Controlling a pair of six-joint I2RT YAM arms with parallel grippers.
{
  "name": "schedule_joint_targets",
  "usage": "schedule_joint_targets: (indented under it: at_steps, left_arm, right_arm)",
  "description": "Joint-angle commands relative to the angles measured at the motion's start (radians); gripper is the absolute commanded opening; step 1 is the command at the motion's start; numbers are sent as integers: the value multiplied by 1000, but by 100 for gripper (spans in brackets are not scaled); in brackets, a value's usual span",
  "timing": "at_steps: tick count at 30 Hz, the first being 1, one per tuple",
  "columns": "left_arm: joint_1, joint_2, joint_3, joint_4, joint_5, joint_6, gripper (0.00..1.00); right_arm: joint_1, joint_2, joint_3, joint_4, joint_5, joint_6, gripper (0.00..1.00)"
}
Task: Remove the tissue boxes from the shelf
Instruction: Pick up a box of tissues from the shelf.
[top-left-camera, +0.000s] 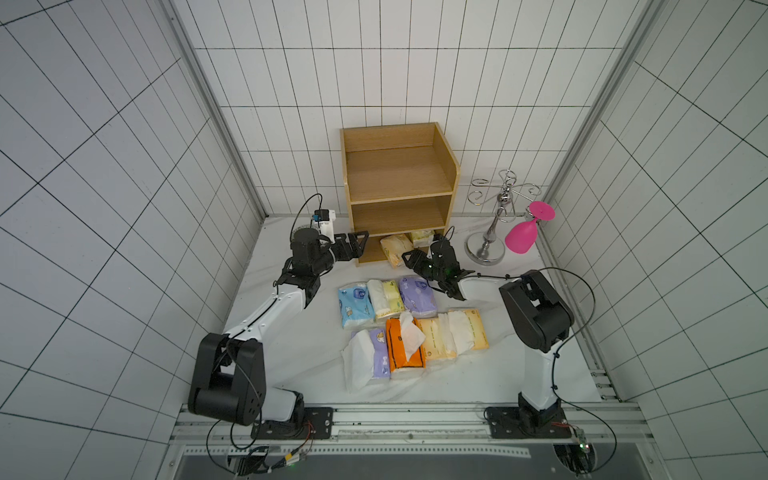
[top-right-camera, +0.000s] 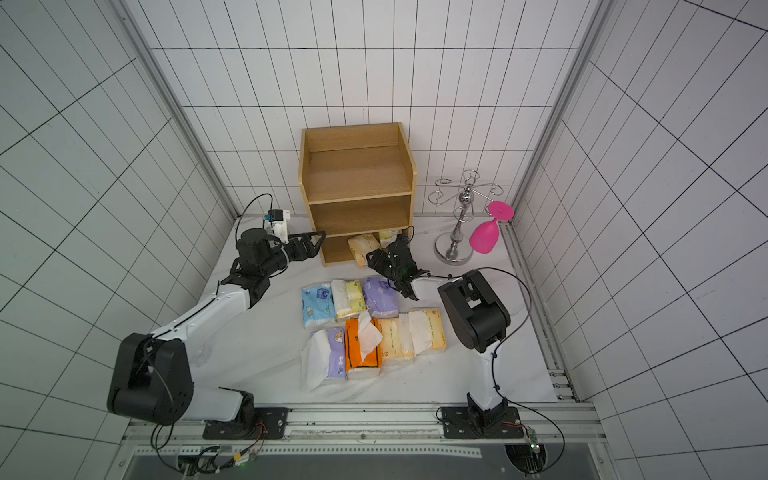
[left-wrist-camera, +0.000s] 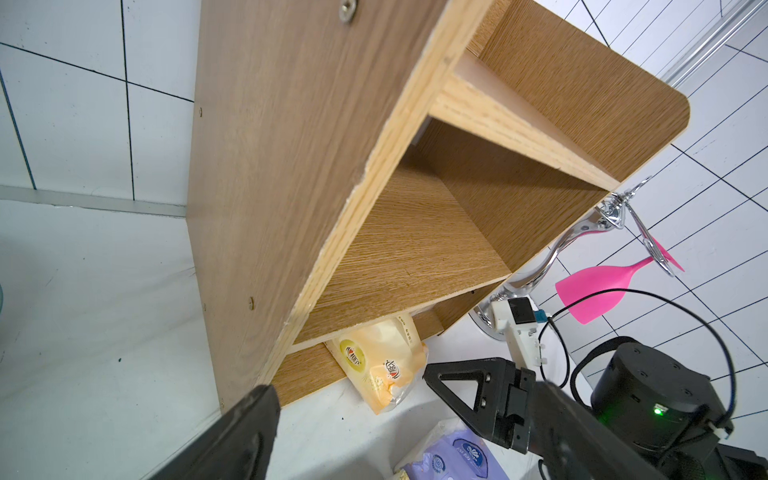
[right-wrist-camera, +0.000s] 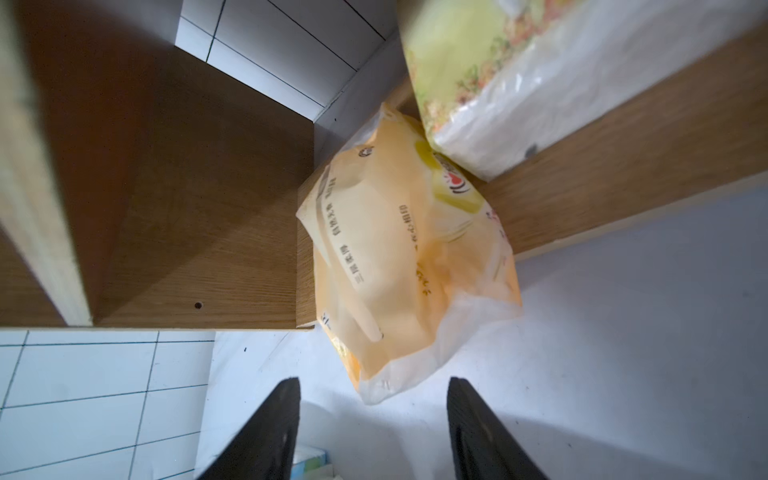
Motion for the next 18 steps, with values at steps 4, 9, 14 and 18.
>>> schedule_joint_targets:
  at_steps: [4, 9, 14, 18]
  left_arm:
    - [5, -21, -10, 0, 16, -10, 98]
    - [6, -17, -8, 2, 16, -10, 98]
    - [6, -12, -6, 0, 15, -7, 98]
    - [6, -1, -4, 1, 17, -7, 98]
  right_arm:
    - [-29, -12, 43, -149, 33, -49, 71]
    - [-51, 38, 77, -140, 5, -50, 73]
    - [-53, 91, 133, -113, -17, -78, 75]
    - [-51, 137, 175, -105, -19, -70, 76]
